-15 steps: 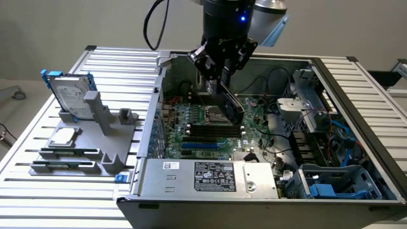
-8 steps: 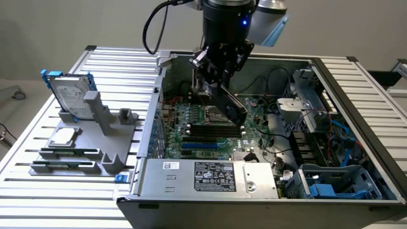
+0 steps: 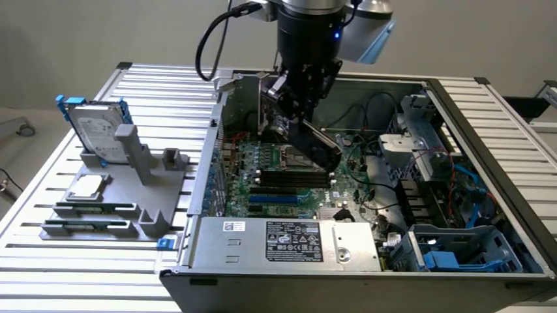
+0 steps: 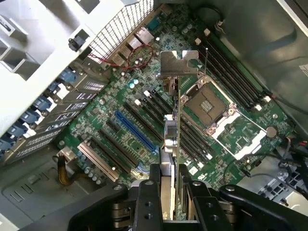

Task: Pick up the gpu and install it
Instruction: 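Insert the gpu into the slot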

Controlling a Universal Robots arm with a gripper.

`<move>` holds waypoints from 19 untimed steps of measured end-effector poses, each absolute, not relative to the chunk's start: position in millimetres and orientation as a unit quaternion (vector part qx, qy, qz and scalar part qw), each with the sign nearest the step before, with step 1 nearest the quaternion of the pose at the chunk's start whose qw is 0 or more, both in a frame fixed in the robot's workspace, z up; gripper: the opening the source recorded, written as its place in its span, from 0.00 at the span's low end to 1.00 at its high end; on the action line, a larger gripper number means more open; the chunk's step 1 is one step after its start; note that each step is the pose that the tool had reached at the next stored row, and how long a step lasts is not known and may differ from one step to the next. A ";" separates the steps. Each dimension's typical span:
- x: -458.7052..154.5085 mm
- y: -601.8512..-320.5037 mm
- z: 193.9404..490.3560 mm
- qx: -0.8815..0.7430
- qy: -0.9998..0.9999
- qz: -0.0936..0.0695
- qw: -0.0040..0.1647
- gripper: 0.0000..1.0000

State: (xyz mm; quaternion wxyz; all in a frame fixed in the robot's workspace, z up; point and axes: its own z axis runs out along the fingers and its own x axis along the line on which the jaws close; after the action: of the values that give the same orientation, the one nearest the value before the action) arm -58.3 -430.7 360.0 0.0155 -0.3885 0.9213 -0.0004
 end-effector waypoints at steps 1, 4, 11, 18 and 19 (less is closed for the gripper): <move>-58.3 -430.7 359.3 -0.397 0.918 0.000 0.015 0.26; -58.3 -430.7 357.6 -0.421 0.907 0.000 0.016 0.26; -58.3 -430.7 353.7 -0.478 0.878 0.001 0.015 0.26; -58.3 -430.7 350.1 -0.533 0.846 0.002 0.015 0.26; -58.3 -430.7 349.7 -0.541 0.841 0.002 0.015 0.26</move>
State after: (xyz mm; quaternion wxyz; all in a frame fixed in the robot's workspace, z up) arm -58.3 -430.7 349.7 0.0153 -0.5407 0.8411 0.0023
